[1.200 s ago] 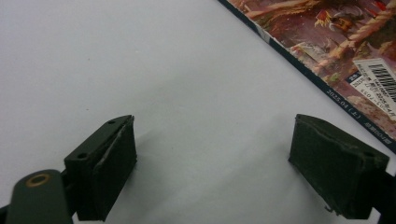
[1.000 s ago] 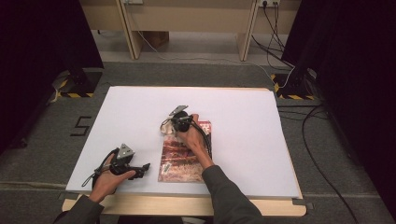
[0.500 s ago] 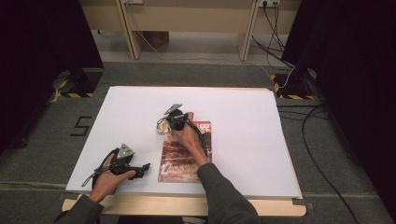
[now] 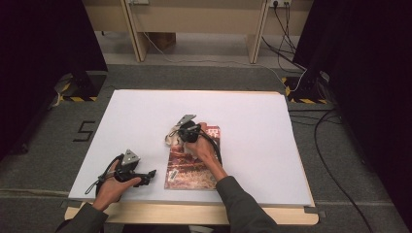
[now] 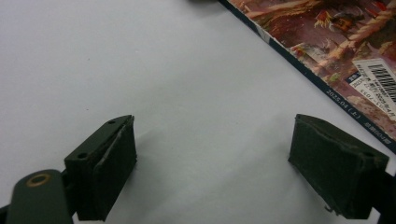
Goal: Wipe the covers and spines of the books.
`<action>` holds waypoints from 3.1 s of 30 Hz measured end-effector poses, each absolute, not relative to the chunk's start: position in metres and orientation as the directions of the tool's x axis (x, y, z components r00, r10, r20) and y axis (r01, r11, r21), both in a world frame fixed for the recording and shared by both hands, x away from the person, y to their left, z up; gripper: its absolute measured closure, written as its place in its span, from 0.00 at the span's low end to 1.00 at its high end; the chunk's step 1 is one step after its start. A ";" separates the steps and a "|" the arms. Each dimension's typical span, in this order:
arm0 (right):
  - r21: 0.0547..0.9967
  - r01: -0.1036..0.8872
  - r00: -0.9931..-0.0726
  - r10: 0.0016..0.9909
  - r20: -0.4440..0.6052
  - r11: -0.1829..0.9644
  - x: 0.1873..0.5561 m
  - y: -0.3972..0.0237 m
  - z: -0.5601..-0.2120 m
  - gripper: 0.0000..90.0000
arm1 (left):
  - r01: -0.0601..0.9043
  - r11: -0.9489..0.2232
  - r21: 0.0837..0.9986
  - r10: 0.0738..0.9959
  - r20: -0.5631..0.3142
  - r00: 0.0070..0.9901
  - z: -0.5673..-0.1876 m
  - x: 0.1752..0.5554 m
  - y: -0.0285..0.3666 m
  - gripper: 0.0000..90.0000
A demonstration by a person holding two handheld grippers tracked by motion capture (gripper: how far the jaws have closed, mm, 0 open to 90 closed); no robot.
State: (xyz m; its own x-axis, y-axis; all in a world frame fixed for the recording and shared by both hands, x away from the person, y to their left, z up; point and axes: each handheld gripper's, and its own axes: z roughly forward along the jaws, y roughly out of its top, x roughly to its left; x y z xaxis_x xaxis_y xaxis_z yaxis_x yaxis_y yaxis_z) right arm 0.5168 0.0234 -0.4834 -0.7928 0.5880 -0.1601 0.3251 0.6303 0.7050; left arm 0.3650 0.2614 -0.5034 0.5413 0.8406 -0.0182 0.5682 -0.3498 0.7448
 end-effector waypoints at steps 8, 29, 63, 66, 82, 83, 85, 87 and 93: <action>0.696 0.431 -0.654 0.731 -0.196 0.574 0.533 -0.051 -0.482 0.92 | 0.567 -0.349 0.747 0.840 -0.019 0.542 -0.504 0.365 0.261 0.15; 0.717 0.385 -0.723 0.673 -0.156 0.581 0.515 -0.016 -0.484 0.92 | 0.569 -0.350 0.744 0.841 -0.018 0.541 -0.503 0.365 0.261 0.15; 0.733 0.420 -0.670 0.728 -0.147 0.534 0.507 -0.076 -0.485 0.92 | 0.569 -0.349 0.745 0.841 -0.019 0.540 -0.503 0.365 0.261 0.15; 0.741 0.424 -0.662 0.736 -0.139 0.521 0.505 -0.082 -0.486 0.92 | 0.569 -0.349 0.745 0.841 -0.019 0.541 -0.503 0.365 0.261 0.15; 0.739 0.358 -0.751 0.646 -0.137 0.572 0.484 -0.030 -0.487 0.92 | 0.569 -0.348 0.745 0.841 -0.020 0.541 -0.503 0.365 0.261 0.15; 0.738 0.346 -0.760 0.634 -0.142 0.580 0.482 -0.024 -0.487 0.92 | 0.569 -0.348 0.745 0.841 -0.020 0.541 -0.504 0.365 0.261 0.15; 0.739 0.332 -0.780 0.612 -0.134 0.586 0.477 -0.013 -0.488 0.92 | 0.569 -0.348 0.745 0.841 -0.021 0.541 -0.504 0.365 0.261 0.15; 0.737 0.321 -0.796 0.591 -0.131 0.595 0.471 -0.004 -0.488 0.92 | 0.569 -0.348 0.745 0.841 -0.021 0.541 -0.504 0.365 0.261 0.15; 0.747 0.282 -0.831 0.542 -0.124 0.603 0.460 0.013 -0.489 0.92 | 0.569 -0.347 0.745 0.841 -0.021 0.541 -0.504 0.365 0.261 0.15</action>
State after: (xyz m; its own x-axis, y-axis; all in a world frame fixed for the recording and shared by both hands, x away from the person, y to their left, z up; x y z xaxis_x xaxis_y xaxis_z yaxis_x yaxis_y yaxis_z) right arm 0.4603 0.0130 -0.4891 -0.8311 0.5422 -0.1238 0.2820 0.6027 0.7465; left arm 0.3653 0.2613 -0.5035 0.5409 0.8408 -0.0212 0.5692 -0.3474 0.7452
